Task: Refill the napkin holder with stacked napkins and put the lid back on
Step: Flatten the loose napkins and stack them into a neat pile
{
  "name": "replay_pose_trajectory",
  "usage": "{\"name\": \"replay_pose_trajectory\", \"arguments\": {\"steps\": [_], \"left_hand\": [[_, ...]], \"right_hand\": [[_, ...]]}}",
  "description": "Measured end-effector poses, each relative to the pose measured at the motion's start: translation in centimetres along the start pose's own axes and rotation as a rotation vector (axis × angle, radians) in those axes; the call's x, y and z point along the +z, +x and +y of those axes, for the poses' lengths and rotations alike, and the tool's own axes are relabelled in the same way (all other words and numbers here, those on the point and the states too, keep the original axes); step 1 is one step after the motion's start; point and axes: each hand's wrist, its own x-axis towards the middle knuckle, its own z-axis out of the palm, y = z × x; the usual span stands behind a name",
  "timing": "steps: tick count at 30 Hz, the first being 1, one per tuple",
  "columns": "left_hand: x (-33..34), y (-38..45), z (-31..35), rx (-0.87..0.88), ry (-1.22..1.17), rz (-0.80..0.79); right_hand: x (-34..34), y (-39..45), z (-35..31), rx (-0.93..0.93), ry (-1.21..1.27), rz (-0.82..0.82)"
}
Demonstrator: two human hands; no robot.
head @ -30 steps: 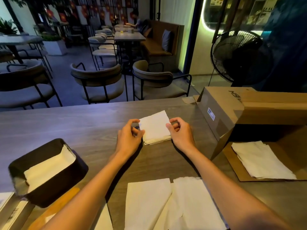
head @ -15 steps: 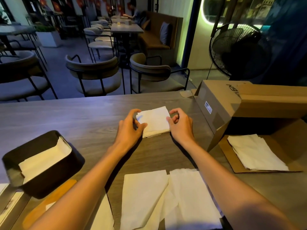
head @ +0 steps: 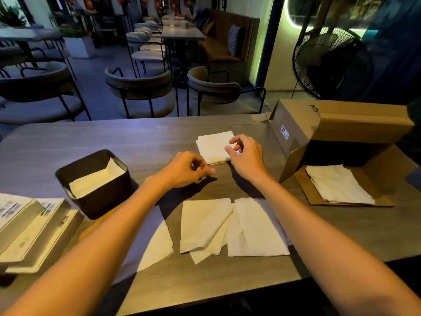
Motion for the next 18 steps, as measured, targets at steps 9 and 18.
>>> {"name": "replay_pose_trajectory", "arguments": {"steps": [9, 18], "left_hand": [[-0.1, -4.9, 1.4, -0.092, 0.151, -0.414], [-2.8, -6.2, 1.7, 0.034, -0.131, 0.087]], "right_hand": [[-1.8, -5.2, -2.3, -0.118, -0.104, -0.452], [-3.3, -6.8, -3.6, -0.115, 0.008, -0.481]]}}
